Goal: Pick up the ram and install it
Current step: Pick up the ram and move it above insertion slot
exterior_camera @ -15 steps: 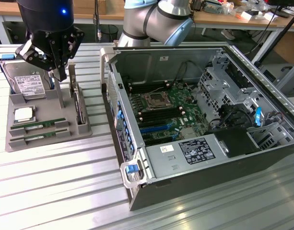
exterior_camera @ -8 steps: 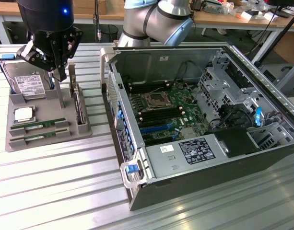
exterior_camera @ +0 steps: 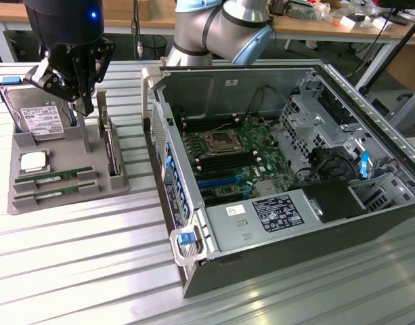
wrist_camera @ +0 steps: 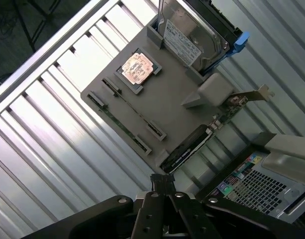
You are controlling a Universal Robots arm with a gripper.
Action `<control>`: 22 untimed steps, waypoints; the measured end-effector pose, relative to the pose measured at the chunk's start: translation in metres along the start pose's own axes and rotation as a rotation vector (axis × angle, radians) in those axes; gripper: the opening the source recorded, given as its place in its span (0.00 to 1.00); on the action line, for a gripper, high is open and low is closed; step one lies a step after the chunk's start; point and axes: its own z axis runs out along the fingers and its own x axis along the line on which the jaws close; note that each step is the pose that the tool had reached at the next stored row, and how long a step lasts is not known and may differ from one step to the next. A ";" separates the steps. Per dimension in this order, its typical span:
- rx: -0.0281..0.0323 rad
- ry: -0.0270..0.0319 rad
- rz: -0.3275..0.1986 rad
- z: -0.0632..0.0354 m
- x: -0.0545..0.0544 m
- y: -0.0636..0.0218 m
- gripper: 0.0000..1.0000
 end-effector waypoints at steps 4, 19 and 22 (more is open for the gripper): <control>-0.0004 0.0008 -0.021 0.0000 0.000 0.0000 0.11; -0.0018 0.0048 -0.118 0.0002 0.000 0.0000 0.11; -0.0022 0.0057 -0.140 0.0003 0.000 0.0000 0.11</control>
